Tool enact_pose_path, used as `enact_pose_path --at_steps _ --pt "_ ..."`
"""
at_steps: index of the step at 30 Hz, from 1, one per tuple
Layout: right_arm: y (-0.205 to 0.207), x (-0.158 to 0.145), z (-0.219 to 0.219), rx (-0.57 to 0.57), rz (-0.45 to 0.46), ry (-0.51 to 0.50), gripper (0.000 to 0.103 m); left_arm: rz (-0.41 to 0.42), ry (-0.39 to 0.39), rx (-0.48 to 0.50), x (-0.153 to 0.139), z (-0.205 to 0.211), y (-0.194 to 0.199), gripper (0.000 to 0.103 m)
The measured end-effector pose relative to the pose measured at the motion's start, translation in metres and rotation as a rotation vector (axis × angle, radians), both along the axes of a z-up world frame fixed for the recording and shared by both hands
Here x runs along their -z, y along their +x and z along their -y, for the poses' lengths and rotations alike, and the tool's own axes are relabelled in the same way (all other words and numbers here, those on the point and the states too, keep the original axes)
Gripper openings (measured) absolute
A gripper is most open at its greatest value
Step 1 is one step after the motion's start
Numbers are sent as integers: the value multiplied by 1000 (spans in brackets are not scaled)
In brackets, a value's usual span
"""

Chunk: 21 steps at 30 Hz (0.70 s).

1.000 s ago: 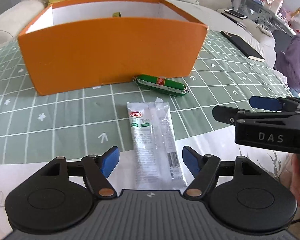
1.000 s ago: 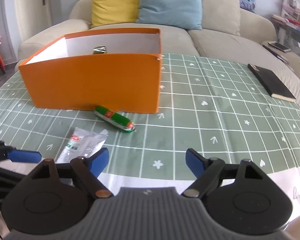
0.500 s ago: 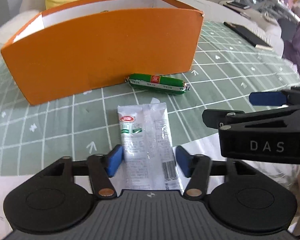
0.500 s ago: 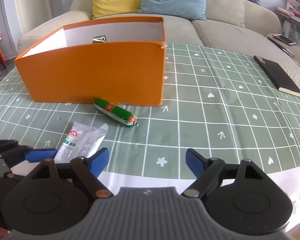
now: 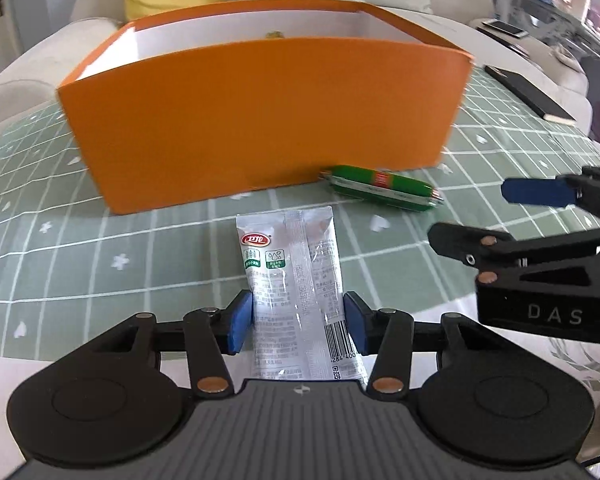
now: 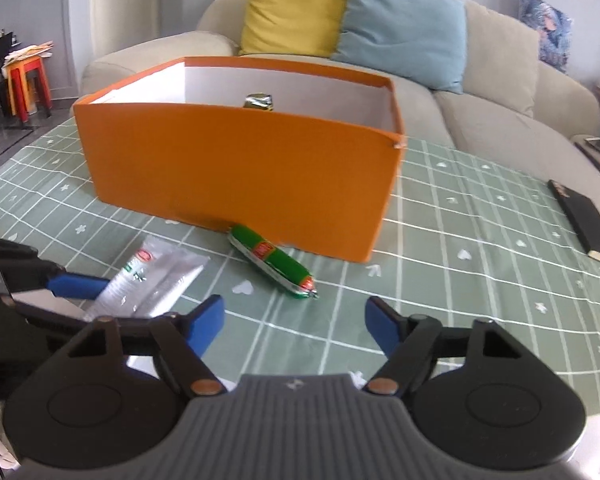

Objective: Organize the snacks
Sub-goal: 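Lower the left tool onto the white milk pouch and grasp it, then grasp the green sausage stick with the right tool while the left tool holds the pouch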

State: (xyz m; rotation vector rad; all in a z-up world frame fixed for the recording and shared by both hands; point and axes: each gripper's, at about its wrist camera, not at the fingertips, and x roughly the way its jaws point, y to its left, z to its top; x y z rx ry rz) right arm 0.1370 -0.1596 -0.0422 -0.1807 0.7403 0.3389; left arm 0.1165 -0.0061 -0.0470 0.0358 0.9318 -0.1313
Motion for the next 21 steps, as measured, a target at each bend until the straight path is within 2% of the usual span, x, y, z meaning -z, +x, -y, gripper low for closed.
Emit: enact_pose_path --at_steps 4,7,14,21 --pt "11 8 -9 -44 2 -23 66 8 -15 -18 -3 -12 4 55" --pt "23 12 -16 -66 24 -47 65 16 -12 -21 -4 -17 7 55" --pt "54 26 -22 -103 11 -42 56 4 -26 -30 2 -21 9 55" --pt "55 31 -27 -135 -20 -16 41 5 -26 -34 2 -21 10 56"
